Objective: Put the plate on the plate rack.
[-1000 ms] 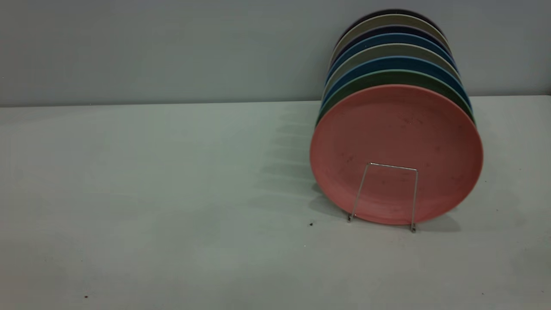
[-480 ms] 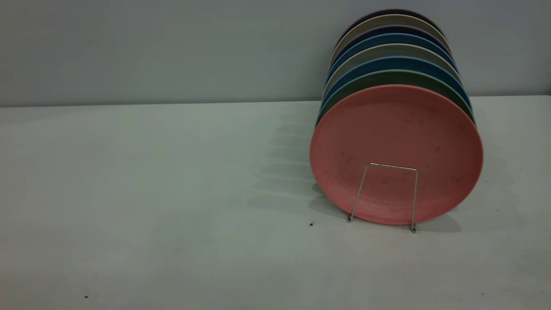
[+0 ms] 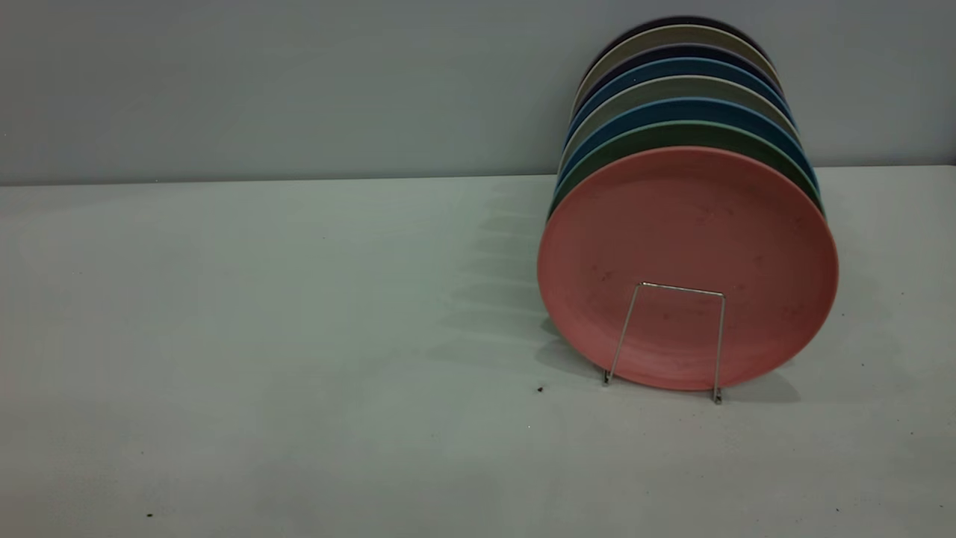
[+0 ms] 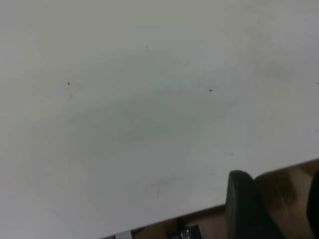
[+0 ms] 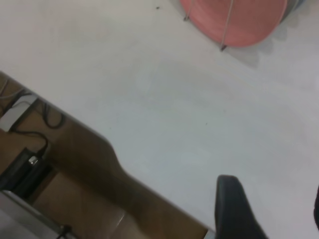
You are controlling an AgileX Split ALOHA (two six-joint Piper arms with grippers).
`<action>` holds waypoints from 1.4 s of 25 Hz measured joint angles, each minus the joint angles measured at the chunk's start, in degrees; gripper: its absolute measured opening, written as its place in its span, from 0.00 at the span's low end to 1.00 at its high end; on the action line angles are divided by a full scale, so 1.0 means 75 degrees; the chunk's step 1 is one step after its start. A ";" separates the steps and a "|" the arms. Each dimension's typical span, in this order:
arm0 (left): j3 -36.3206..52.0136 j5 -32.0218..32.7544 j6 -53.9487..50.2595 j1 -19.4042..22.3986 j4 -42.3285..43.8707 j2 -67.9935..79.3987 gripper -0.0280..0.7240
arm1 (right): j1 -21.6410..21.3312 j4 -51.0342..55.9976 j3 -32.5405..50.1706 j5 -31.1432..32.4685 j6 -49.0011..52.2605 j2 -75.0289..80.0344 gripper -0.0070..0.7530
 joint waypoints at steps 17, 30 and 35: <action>0.0000 -0.0015 -0.0008 0.0000 0.0020 0.0000 0.49 | 0.0000 -0.0051 0.0006 -0.0032 0.0042 0.0000 0.54; 0.0000 -0.0032 -0.0008 0.2266 0.0026 -0.1024 0.49 | -0.2361 -0.0006 0.0009 0.0020 0.0059 -0.0995 0.54; 0.0000 -0.0027 -0.0008 0.2895 0.0026 -0.1146 0.49 | -0.3058 0.0002 0.0009 0.0061 0.0059 -0.1103 0.54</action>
